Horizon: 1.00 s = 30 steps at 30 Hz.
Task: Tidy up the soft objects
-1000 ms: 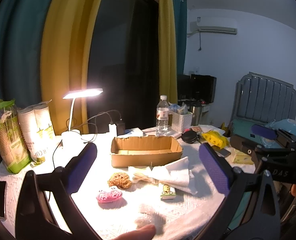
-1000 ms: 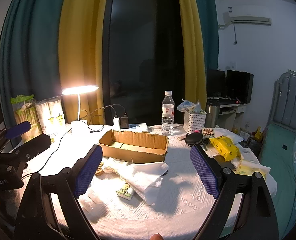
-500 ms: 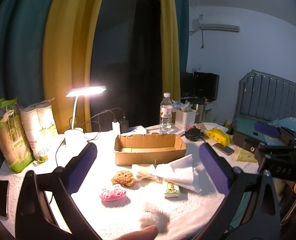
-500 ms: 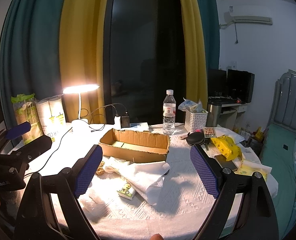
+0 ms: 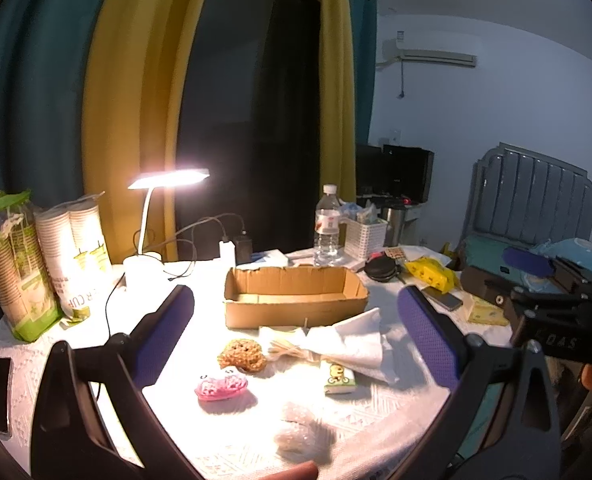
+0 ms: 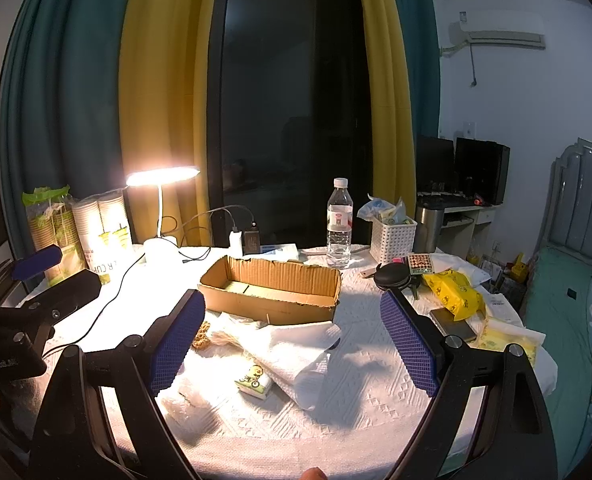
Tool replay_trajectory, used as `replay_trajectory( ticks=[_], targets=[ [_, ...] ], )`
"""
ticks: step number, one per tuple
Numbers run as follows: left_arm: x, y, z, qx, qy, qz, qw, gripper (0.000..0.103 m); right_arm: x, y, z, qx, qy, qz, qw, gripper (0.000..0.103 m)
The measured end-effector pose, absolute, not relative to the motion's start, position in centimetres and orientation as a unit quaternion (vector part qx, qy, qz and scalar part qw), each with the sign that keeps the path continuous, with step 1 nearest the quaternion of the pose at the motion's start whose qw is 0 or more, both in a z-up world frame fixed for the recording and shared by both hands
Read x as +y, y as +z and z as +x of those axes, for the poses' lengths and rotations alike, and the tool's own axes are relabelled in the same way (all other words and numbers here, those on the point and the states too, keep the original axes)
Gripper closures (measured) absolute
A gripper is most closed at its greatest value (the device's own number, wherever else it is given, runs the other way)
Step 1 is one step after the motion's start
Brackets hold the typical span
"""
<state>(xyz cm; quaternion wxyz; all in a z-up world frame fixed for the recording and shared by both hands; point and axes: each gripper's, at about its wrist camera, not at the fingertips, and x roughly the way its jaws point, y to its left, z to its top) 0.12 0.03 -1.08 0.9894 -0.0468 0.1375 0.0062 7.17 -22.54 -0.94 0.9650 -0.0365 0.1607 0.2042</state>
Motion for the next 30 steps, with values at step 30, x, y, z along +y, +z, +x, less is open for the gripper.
replay_trajectory(
  ticks=[30],
  targets=[
    [1.1,-15.5,9.0,0.347,-0.003,-0.049,0.937,0.001,-22.1,-11.6,16.3,0.313,0.184,-0.03,0.931,0.011]
  ],
)
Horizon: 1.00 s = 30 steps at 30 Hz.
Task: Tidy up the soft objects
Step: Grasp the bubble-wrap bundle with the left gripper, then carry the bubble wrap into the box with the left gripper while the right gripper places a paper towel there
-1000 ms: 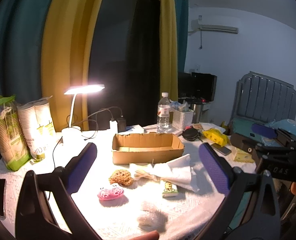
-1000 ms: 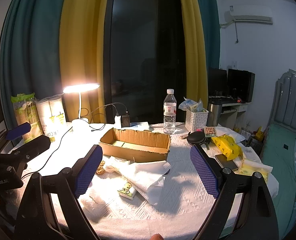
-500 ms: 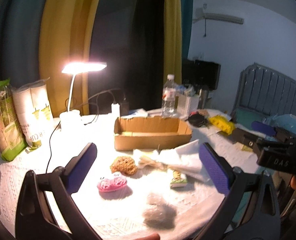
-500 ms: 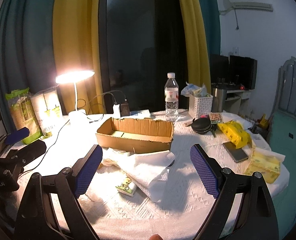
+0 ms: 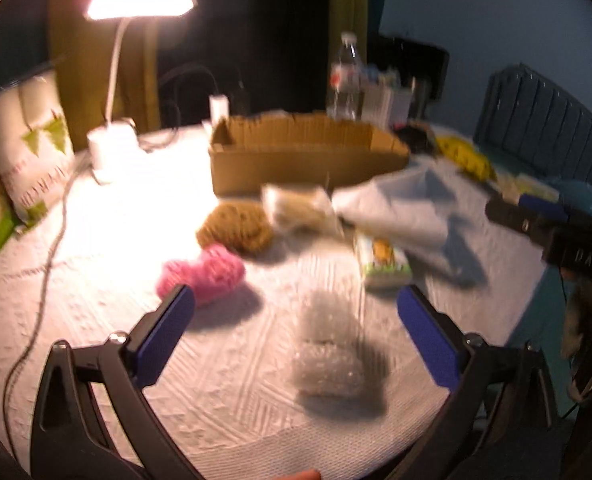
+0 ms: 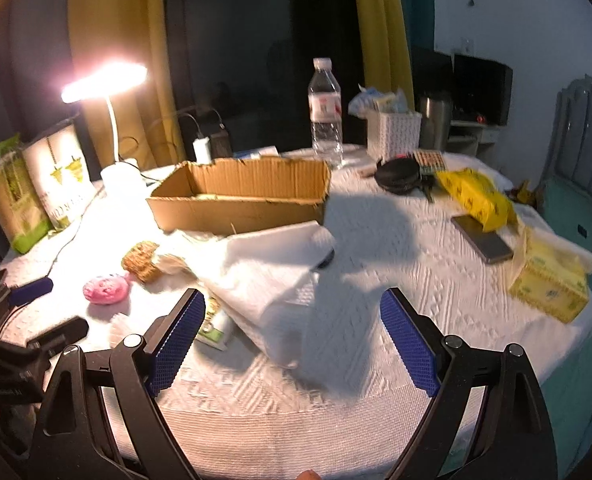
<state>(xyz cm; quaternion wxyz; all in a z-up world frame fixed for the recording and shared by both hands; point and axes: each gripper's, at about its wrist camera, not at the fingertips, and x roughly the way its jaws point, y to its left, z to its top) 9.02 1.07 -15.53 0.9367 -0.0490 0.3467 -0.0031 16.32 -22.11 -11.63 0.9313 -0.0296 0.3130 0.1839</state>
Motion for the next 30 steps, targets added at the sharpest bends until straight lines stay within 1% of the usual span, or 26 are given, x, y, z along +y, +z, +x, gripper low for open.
replay_trajectory(
  ticks=[4,5,6,7,8,9,11,12,13,14,15,16,18,20,23,25,26,27,30],
  targets=[
    [0.5,-17.6,10.3,0.378,-0.008,-0.04,0.925,0.002,-22.3,-12.6,17.7,0.327,0.18,-0.026,0.927,0.011],
    [0.4,-18.1,10.6,0.386,-0.011,-0.038,0.921,0.003,-22.3,-12.8,18.0,0.33,0.181,-0.024,0.926,0.011],
    [0.4,-18.4,10.8,0.392,-0.012,-0.037,0.919,0.007,-22.3,-13.0,18.4,0.333,0.182,-0.023,0.925,0.011],
    [0.4,-18.8,11.1,0.401,-0.012,-0.037,0.915,0.018,-22.1,-13.3,18.8,0.336,0.185,-0.023,0.923,0.011],
    [0.4,-19.1,11.3,0.41,-0.014,-0.039,0.911,0.023,-21.9,-13.5,19.2,0.34,0.189,-0.024,0.921,0.011],
    [0.5,-19.4,11.5,0.415,-0.016,-0.043,0.909,0.024,-21.6,-13.7,19.5,0.345,0.194,-0.025,0.918,0.011],
    [0.5,-19.8,11.8,0.422,-0.022,-0.046,0.905,0.034,-20.8,-14.2,20.2,0.354,0.209,-0.027,0.911,0.011],
    [0.5,-20.0,11.9,0.424,-0.029,-0.05,0.904,0.036,-20.5,-14.4,20.4,0.356,0.218,-0.026,0.908,0.012],
    [0.5,-20.0,12.0,0.426,-0.033,-0.053,0.903,0.041,-20.1,-14.6,20.7,0.359,0.229,-0.025,0.905,0.012],
    [0.4,-20.2,12.1,0.428,-0.037,-0.052,0.901,0.05,-19.7,-14.7,20.9,0.36,0.237,-0.027,0.902,0.012],
    [0.3,-20.3,12.2,0.43,-0.04,-0.05,0.901,0.053,-19.3,-14.8,21.0,0.36,0.241,-0.031,0.901,0.012],
    [0.1,-20.4,12.3,0.433,-0.042,-0.047,0.899,0.059,-18.9,-14.9,21.2,0.362,0.247,-0.035,0.898,0.013],
    [-0.2,-20.4,12.2,0.432,-0.047,-0.041,0.9,0.062,-17.9,-15.1,21.6,0.363,0.258,-0.044,0.894,0.023],
    [-0.2,-20.2,12.3,0.43,-0.05,-0.038,0.901,0.064,-17.0,-15.4,22.0,0.367,0.265,-0.052,0.89,0.028],
    [0.3,-19.9,12.4,0.427,-0.045,-0.043,0.902,0.065,-16.1,-15.9,22.3,0.37,0.271,-0.059,0.887,0.031],
    [0.8,-19.5,12.5,0.422,-0.042,-0.048,0.905,0.065,-15.6,-16.2,22.6,0.373,0.272,-0.068,0.885,0.052],
    [1.0,-19.2,12.4,0.418,-0.041,-0.048,0.906,0.065,-15.4,-16.3,22.7,0.375,0.273,-0.071,0.883,0.07],
    [1.2,-18.9,12.4,0.413,-0.04,-0.048,0.908,0.065,-15.3,-16.3,22.8,0.375,0.273,-0.072,0.883,0.08],
    [1.4,-18.0,12.5,0.401,-0.041,-0.047,0.914,0.065,-15.3,-15.6,22.7,0.365,0.28,-0.074,0.885,0.093]
  ],
)
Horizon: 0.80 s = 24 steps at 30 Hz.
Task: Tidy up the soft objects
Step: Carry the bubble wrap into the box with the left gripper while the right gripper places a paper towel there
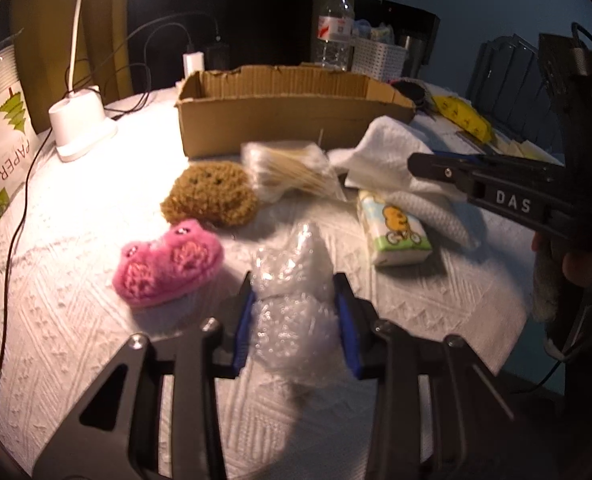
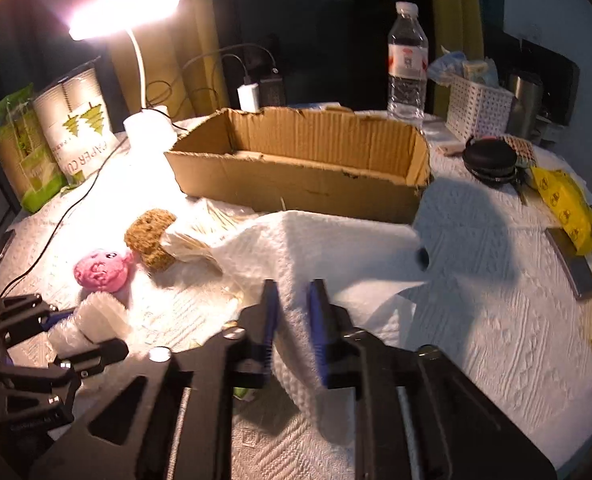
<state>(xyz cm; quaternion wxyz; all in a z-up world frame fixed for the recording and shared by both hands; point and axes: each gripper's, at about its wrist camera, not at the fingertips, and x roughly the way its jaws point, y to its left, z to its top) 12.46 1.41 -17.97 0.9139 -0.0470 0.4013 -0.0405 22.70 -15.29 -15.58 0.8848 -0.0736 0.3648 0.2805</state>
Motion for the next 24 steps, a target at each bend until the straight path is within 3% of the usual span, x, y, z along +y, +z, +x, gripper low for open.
replay_trajectory(
  ticks=[24],
  targets=[
    [2.3,-9.7,17.9,0.298,-0.038,-0.033,0.953,0.065,-19.4,-5.0,24.8,0.233,0.29,-0.018,0.928,0.093]
  ],
)
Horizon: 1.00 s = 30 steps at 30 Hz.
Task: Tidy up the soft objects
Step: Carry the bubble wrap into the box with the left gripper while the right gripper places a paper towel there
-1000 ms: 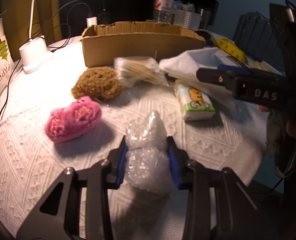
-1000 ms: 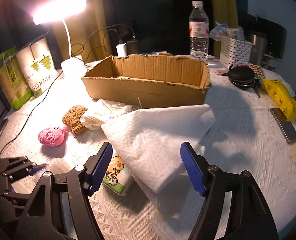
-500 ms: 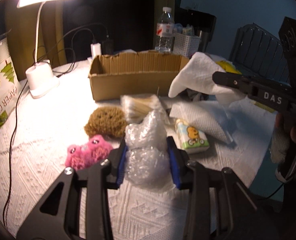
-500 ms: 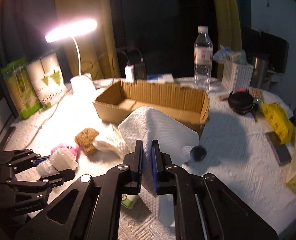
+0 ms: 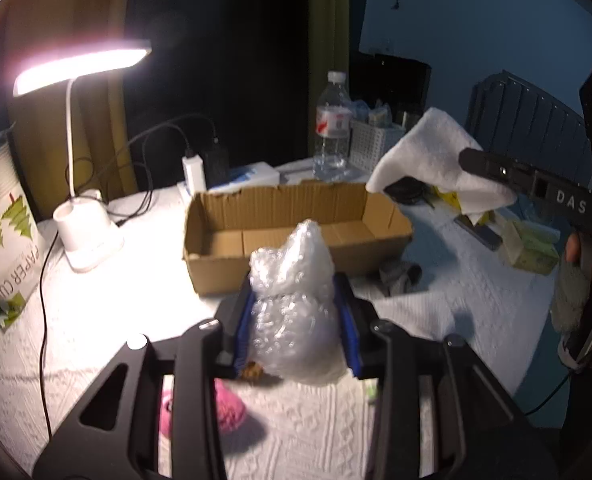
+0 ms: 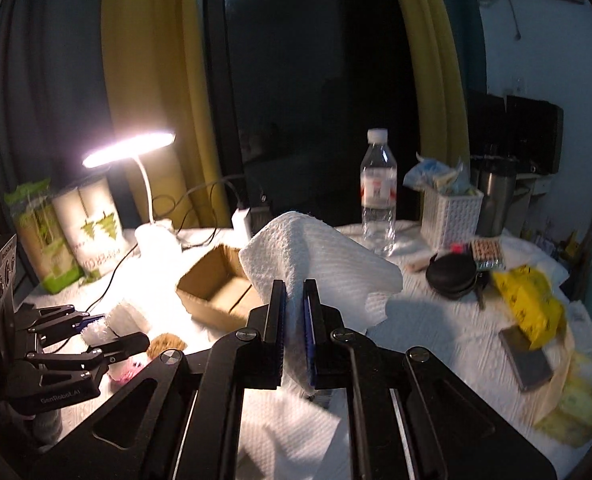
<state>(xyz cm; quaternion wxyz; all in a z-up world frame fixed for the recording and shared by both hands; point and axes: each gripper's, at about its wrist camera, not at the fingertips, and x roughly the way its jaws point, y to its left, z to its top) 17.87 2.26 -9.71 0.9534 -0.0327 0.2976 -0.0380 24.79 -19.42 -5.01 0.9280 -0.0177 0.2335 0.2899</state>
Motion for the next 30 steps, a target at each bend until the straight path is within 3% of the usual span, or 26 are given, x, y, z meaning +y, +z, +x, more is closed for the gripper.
replay_trajectory(
  ticks=[10,22,23,26,30],
  targets=[
    [2.2,-8.2,23.5,0.271,-0.038,-0.039,0.961,0.065,-19.0,-5.8,29.9,0.236,0.297,-0.005,0.925,0.093],
    [0.5,-11.8,31.8,0.328,-0.057,-0.059,0.941,0.061,-18.1,-9.9,35.1,0.301,0.307,0.006,0.903,0.092],
    [0.4,-12.3,32.2,0.335,-0.058,-0.061,0.939,0.055,-17.9,-10.5,35.6,0.312,0.305,0.004,0.9,0.086],
    [0.3,-12.7,32.7,0.338,-0.056,-0.061,0.937,0.028,-17.9,-11.2,36.4,0.328,0.308,0.006,0.893,0.05],
    [0.4,-12.5,32.3,0.336,-0.054,-0.063,0.938,0.027,-18.4,-10.9,36.0,0.321,0.307,0.007,0.896,0.048]
  ],
)
